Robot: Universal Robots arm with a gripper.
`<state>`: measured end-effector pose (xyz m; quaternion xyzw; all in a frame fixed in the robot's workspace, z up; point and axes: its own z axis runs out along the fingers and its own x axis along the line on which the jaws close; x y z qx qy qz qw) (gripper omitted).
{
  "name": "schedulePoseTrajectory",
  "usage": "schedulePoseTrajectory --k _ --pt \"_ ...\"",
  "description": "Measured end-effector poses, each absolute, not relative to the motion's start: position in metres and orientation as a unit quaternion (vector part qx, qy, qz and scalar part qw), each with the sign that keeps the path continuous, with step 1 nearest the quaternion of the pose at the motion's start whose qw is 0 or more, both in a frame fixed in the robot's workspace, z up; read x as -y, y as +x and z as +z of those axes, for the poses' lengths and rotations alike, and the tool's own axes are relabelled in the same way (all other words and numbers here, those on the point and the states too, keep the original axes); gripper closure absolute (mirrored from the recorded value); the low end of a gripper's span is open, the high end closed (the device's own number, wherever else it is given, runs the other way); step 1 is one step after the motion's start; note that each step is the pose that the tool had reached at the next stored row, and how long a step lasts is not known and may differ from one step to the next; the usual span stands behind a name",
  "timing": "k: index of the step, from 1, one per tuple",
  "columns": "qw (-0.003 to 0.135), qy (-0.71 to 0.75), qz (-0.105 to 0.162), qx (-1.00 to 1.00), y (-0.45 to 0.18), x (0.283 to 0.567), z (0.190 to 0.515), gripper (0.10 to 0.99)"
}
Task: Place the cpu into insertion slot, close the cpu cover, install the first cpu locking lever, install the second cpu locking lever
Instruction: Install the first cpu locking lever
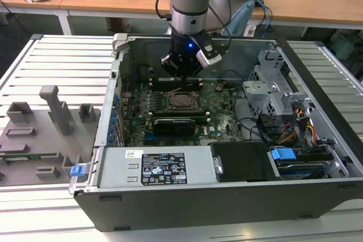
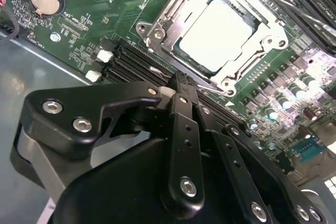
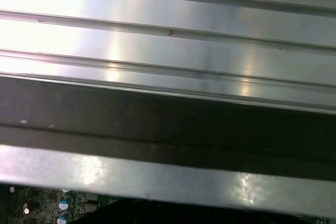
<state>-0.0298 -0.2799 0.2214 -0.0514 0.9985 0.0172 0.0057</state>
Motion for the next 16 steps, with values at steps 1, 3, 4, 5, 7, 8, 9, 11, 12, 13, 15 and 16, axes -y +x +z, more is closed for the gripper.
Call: schedulePoseTrajectory --k 1,3,4,5,7,8,9,11,12,13,15,16 --pt "0.006 -0.051 0.017 -0.999 -0.029 0.279 0.22 0.98" --pt "0.005 -0.051 0.017 -0.999 -0.027 0.279 0.219 0.98" --pt "0.005 -0.051 0.017 -0.999 -0.027 0.278 0.218 0.98" --pt "0.005 -0.051 0.017 -0.999 -0.026 0.278 0.218 0.98" --pt "0.005 -0.051 0.017 -0.999 -0.023 0.278 0.216 0.98" --pt "0.004 -0.051 0.017 -0.999 -0.022 0.277 0.215 0.98" --pt "0.004 -0.051 0.017 -0.999 -0.02 0.277 0.214 0.98" --pt "0.004 -0.051 0.017 -0.999 -0.017 0.277 0.211 0.98" --pt "0.003 -0.051 0.017 -0.999 -0.017 0.277 0.21 0.98" --pt "0.003 -0.051 0.017 -0.999 -0.017 0.277 0.209 0.98" --pt "0.003 -0.051 0.015 -0.999 -0.017 0.277 0.207 0.98" --pt "0.003 -0.051 0.013 -0.999 -0.017 0.277 0.206 0.98"
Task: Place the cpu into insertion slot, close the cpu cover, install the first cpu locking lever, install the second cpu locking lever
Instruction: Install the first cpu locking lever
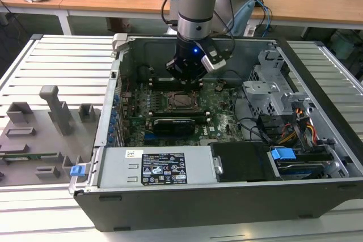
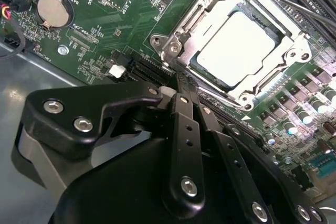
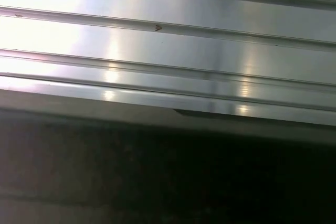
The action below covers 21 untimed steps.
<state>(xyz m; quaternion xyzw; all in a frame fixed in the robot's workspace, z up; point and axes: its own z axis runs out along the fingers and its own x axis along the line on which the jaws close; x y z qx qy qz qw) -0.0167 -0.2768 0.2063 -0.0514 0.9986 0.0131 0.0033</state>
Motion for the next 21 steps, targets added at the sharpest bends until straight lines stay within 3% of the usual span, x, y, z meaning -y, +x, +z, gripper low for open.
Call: schedulePoseTrajectory --k 21 --pt "0.003 -0.051 0.007 -0.999 -0.016 0.284 0.219 0.98"
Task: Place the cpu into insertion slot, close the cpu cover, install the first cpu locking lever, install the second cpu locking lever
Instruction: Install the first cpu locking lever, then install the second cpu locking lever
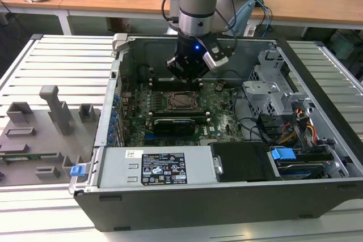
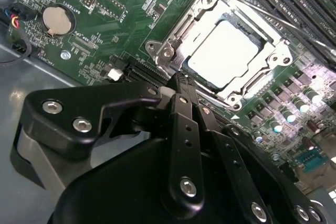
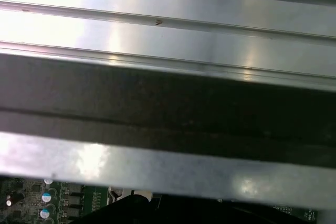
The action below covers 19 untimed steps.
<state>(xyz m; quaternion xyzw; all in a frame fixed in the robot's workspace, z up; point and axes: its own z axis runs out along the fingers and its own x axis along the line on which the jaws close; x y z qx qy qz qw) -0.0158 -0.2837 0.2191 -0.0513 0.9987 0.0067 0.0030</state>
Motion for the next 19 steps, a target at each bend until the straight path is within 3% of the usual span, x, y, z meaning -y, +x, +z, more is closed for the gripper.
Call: schedulePoseTrajectory --k 19 --pt "0.003 -0.051 0.007 -0.999 -0.0158 0.293 0.2191 0.98"
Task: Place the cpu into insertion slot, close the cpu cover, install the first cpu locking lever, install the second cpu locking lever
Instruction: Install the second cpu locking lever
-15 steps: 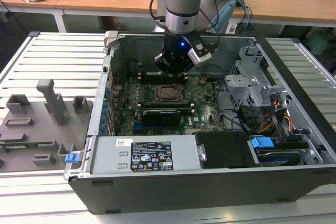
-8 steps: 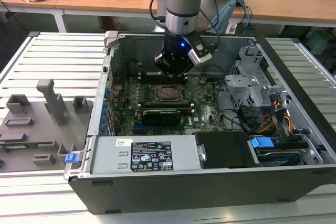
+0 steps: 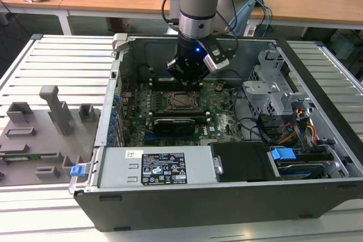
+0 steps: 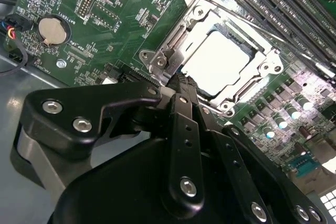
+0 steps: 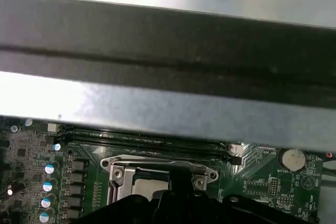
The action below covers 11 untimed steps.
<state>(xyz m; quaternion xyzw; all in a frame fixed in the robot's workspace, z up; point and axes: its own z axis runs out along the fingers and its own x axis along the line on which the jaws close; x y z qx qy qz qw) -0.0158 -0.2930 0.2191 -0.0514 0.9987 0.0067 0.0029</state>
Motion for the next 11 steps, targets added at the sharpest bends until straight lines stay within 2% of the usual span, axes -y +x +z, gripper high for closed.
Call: schedulePoseTrajectory --k 11 --pt "0.003 -0.051 0.007 -0.999 -0.0158 0.2965 0.2261 0.98"
